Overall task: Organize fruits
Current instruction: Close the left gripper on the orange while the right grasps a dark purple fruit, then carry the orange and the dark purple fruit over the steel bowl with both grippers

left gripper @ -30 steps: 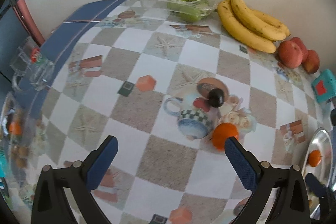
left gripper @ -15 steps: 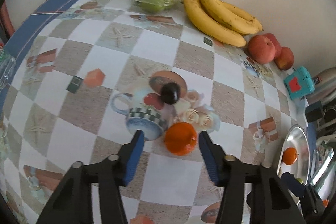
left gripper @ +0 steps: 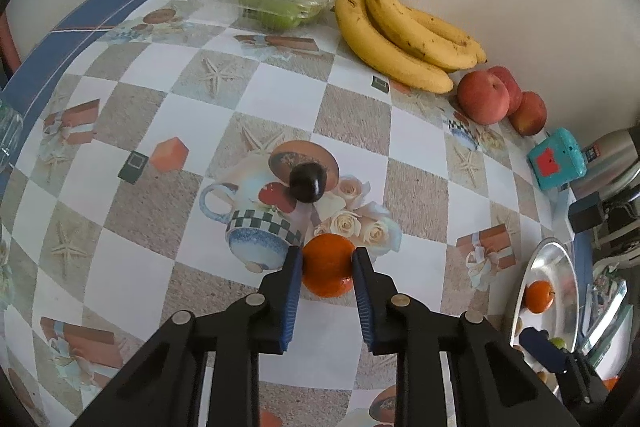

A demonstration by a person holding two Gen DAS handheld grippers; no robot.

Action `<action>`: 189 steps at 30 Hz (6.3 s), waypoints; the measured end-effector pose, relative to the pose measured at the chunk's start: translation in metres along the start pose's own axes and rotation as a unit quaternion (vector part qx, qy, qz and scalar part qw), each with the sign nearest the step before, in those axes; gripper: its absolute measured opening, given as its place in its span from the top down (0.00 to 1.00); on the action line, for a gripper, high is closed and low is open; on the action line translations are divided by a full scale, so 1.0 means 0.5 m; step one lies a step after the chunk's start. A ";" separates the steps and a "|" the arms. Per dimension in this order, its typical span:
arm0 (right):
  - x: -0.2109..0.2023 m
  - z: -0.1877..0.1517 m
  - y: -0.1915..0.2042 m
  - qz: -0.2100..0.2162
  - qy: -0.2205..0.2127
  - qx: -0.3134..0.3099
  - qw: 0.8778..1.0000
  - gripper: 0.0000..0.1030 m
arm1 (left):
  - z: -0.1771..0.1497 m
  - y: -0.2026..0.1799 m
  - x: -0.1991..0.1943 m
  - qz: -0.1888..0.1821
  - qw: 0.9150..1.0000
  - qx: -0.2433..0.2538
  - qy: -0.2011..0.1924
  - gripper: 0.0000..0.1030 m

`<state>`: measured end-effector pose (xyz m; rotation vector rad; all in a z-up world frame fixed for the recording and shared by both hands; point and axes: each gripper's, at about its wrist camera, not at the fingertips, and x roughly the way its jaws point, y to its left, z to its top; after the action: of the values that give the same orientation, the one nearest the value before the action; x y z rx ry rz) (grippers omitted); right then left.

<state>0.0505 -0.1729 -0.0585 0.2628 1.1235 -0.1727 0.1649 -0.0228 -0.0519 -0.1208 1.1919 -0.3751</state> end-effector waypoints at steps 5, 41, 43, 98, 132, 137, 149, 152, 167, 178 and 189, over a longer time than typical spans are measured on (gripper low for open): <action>0.001 0.000 0.007 -0.003 -0.002 -0.006 1.000 0.08 | 0.008 0.020 -0.016 -0.012 1.000 -0.018 -0.010 0.74; 0.151 0.189 0.207 0.102 0.008 -0.005 0.995 0.56 | 0.052 0.237 -0.068 -0.046 0.983 -0.168 -0.053 0.74; 0.162 0.192 0.214 0.095 0.013 -0.009 0.995 0.56 | 0.052 0.239 -0.066 -0.047 0.983 -0.171 -0.051 0.74; -0.121 -0.039 0.026 0.067 -0.052 0.051 0.995 0.74 | -0.017 0.037 -0.149 -0.037 0.998 -0.044 -0.032 0.74; -0.147 -0.092 -0.327 -0.021 -0.054 0.243 0.968 0.74 | -0.149 -0.328 -0.106 -0.098 0.978 0.182 0.006 0.74; -0.129 -0.091 -0.320 -0.009 -0.040 0.237 0.971 0.74 | -0.161 -0.353 -0.078 -0.102 0.974 0.201 0.000 0.74; -0.116 -0.088 -0.307 0.003 -0.027 0.230 0.973 0.73 | -0.107 -0.237 -0.046 -0.028 0.990 0.136 0.007 0.73; -0.113 -0.086 -0.302 0.005 -0.024 0.227 0.974 0.74 | -0.087 -0.181 -0.035 -0.032 0.995 0.089 0.021 0.73; -0.103 -0.080 -0.285 0.007 -0.016 0.216 0.976 0.74 | -0.099 -0.078 0.001 0.012 0.993 0.039 0.115 0.54; -0.100 -0.082 -0.277 0.013 -0.013 0.212 0.977 0.73 | -0.135 -0.143 0.008 0.010 0.987 0.104 0.124 0.65; -0.098 -0.083 -0.282 0.016 -0.011 0.217 0.976 0.73 | -0.130 -0.138 0.000 0.008 0.990 0.092 0.107 0.69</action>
<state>-0.0439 -0.2952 -0.0480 0.6663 1.0503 -0.3933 0.0897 -0.0803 -0.0562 0.0908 1.3627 -0.4907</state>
